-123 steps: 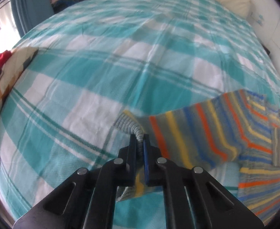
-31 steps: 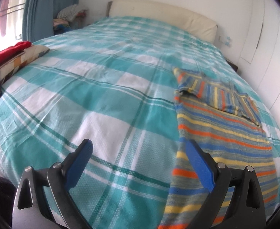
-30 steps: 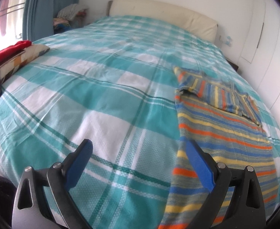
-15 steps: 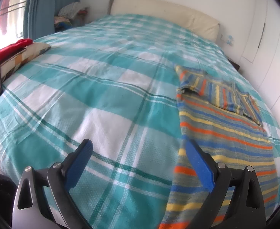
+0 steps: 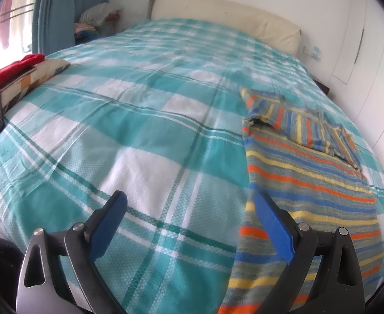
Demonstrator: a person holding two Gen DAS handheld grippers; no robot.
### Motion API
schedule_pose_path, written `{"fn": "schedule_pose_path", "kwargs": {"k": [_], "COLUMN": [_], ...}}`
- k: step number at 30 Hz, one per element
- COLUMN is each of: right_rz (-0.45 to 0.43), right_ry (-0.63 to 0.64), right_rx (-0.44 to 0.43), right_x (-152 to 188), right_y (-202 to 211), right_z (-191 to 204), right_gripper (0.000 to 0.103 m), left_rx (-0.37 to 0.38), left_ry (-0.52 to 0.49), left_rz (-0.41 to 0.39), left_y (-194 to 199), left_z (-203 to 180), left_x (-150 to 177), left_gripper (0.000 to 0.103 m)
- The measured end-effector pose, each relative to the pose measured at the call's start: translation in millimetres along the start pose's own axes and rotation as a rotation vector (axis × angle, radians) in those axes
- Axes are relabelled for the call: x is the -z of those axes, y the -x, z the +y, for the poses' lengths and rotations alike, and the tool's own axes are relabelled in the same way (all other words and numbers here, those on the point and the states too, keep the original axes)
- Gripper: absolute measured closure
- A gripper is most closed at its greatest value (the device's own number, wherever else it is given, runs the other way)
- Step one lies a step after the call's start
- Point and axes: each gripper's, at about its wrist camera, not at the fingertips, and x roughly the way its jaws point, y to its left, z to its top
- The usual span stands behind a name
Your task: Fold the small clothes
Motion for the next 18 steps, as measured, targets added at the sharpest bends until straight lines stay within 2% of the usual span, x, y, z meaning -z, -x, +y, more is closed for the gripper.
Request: {"fn": "schedule_pose_path", "kwargs": {"k": [18], "right_rz": [-0.002], "right_ry": [0.011], "right_rx": [0.001], "right_x": [1.0], "right_y": [-0.1], "right_z": [4.1], "right_gripper": [0.017], "left_rx": [-0.006], "left_ry": [0.005], "left_rz": [0.01], "left_y": [-1.0], "left_z": [-1.3], "left_x": [1.9], "left_gripper": [0.005]}}
